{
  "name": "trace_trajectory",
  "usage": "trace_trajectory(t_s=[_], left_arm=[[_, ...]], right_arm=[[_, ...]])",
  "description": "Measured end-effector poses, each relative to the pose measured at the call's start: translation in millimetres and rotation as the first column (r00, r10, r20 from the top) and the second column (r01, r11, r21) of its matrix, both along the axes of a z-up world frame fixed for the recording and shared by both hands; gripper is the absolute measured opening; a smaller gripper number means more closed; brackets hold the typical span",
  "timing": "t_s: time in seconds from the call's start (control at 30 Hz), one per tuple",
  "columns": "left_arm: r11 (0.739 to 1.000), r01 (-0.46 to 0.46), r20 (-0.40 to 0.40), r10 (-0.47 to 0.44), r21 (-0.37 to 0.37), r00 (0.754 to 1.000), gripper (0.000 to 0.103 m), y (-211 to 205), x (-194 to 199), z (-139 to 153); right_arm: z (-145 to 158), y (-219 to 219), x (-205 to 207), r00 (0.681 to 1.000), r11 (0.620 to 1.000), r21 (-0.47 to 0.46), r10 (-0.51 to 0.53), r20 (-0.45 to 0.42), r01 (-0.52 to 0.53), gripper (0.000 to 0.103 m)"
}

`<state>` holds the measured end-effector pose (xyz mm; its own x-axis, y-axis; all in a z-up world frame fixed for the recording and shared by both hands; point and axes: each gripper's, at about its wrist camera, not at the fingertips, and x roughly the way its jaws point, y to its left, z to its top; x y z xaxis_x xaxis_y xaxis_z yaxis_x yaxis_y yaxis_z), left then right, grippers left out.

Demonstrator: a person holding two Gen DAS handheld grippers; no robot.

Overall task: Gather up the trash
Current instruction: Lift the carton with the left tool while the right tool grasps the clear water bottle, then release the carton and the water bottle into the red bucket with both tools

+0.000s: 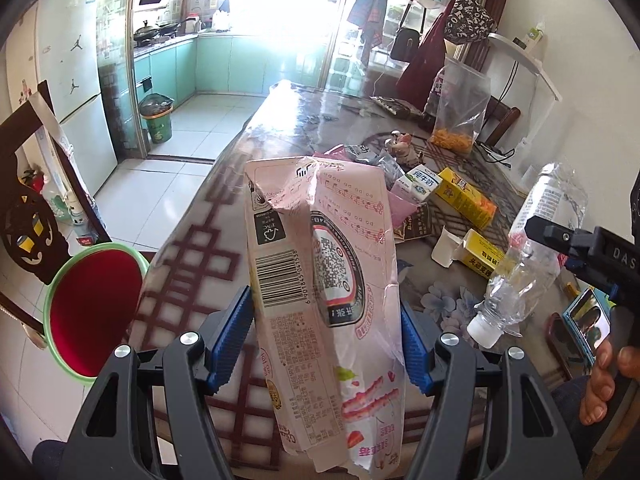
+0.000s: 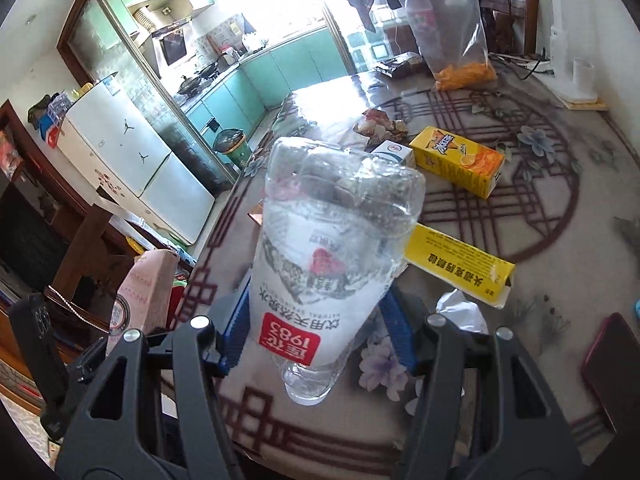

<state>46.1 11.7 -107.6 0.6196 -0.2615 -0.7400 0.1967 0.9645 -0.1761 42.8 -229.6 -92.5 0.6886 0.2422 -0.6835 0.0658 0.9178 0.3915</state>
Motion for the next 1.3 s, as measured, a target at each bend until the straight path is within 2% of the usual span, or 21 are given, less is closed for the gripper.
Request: trace_trajectory(t_s=[0.13, 0.53, 0.9, 1.17, 1.3], left_arm=[[1.0, -0.023, 0.009, 0.023, -0.001, 1.0, 0.064, 15.6, -1.0, 3.7], [0.99, -0.141, 0.019, 0.14, 0.018, 0.99, 0.064, 77.1, 2.9, 6.1], [0.966, -0.256, 0.029, 0.255, 0.043, 0.967, 0.064, 138.4, 13.5, 5.6], [0.939, -0.343, -0.011, 0.343, 0.014, 0.939, 0.064, 190.7, 24.1, -1.9], [0.924, -0.383, -0.025, 0.383, -0.004, 0.923, 0.064, 213.4, 31.1, -10.6]], right_arm=[[6.9, 14.2, -3.4, 1.0, 0.999, -0.046, 0.013, 0.013, -0.013, 0.058], [22.3, 47.4, 0.6, 0.997, 0.995, -0.073, 0.064, 0.038, -0.061, 0.058], [25.8, 71.3, 8.9, 0.994, 0.992, -0.077, 0.106, 0.036, -0.103, 0.058], [26.3, 96.2, 22.7, 0.987, 0.987, -0.051, 0.156, 0.035, -0.155, 0.058], [26.5, 124.5, 38.3, 0.978, 0.979, -0.019, 0.206, 0.039, -0.205, 0.058]])
